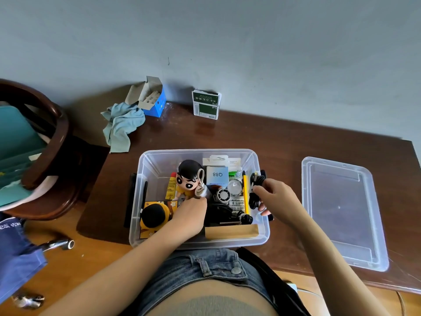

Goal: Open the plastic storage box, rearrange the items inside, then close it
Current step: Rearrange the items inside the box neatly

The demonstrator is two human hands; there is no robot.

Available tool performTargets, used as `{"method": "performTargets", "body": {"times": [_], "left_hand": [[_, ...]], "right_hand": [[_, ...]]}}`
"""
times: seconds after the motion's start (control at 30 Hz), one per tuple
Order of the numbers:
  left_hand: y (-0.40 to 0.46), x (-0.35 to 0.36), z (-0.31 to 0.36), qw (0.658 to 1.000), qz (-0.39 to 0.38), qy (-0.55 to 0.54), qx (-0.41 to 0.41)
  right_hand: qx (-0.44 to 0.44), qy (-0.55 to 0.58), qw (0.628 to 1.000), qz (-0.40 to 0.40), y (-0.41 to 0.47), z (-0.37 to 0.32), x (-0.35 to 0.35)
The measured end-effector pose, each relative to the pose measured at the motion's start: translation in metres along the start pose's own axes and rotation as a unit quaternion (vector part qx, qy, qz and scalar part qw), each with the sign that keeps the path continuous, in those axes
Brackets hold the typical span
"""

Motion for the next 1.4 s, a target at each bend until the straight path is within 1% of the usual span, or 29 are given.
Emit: {"method": "performTargets", "body": {"times": [0.2, 0.37, 0.57, 0.67, 0.73, 0.9, 0.97, 1.03, 1.07, 1.1, 1.13, 1.2, 1.27, 1.3, 1.33, 1.4], "left_hand": [[0.004, 0.0, -0.002, 1.0, -0.001, 0.022, -0.004], [0.006, 0.001, -0.003, 1.0, -0.017, -0.024, -0.008], [0.002, 0.001, -0.004, 0.994, -0.11, -0.013, 0.003], [-0.001, -0.002, 0.001, 0.99, -0.138, -0.009, 0.017], [-0.003, -0.005, 0.004, 0.991, -0.129, -0.001, 0.02], [-0.007, -0.025, 0.005, 0.998, -0.066, -0.01, 0.018], [-0.008, -0.034, 0.002, 0.999, -0.03, -0.036, 0.019], [-0.01, -0.046, 0.0, 0.993, 0.028, -0.107, 0.028], [-0.012, -0.053, 0.0, 0.983, 0.053, -0.173, 0.029], [-0.014, -0.057, 0.0, 0.964, 0.064, -0.258, 0.027], [-0.014, -0.061, 0.002, 0.935, 0.055, -0.351, 0.025], [-0.014, -0.061, 0.008, 0.861, 0.002, -0.508, 0.023], [-0.015, -0.061, 0.013, 0.799, -0.043, -0.599, 0.017], [-0.016, -0.063, 0.014, 0.778, -0.052, -0.626, 0.018], [-0.017, -0.065, 0.014, 0.77, -0.056, -0.636, 0.023], [-0.02, -0.067, 0.013, 0.772, -0.061, -0.632, 0.021]], "right_hand": [[0.0, -0.012, 1.0, -0.002, -0.003, 0.002, 0.004], [-0.005, -0.004, 1.0, -0.002, -0.003, 0.002, 0.005], [-0.008, -0.006, 1.0, -0.018, -0.002, 0.002, 0.01], [-0.012, 0.006, 1.0, -0.019, -0.001, 0.002, 0.011], [-0.015, 0.019, 1.0, -0.019, 0.001, 0.003, 0.011], [-0.037, 0.074, 0.996, -0.022, 0.001, 0.0, 0.009], [-0.052, 0.093, 0.994, -0.017, 0.001, -0.006, 0.008], [-0.07, 0.099, 0.993, -0.015, 0.001, -0.015, 0.008], [-0.078, 0.101, 0.992, -0.017, 0.001, -0.02, 0.009], [-0.086, 0.105, 0.991, -0.021, 0.002, -0.025, 0.01], [-0.095, 0.109, 0.989, -0.028, 0.002, -0.031, 0.012], [-0.115, 0.106, 0.987, -0.045, 0.0, -0.045, 0.017], [-0.136, 0.1, 0.983, -0.074, -0.002, -0.057, 0.026], [-0.145, 0.104, 0.979, -0.1, -0.002, -0.063, 0.03], [-0.151, 0.117, 0.973, -0.131, -0.004, -0.068, 0.035], [-0.145, 0.158, 0.958, -0.189, -0.004, -0.071, 0.038]]}}
Point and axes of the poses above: each hand's wrist, its own y-axis towards the middle knuckle, its own x-axis out of the palm, z = x × y, the point moved 6 cm from there along y, towards the middle knuckle, and after that the axes turned 1 degree about y, right-handed, at the moved point
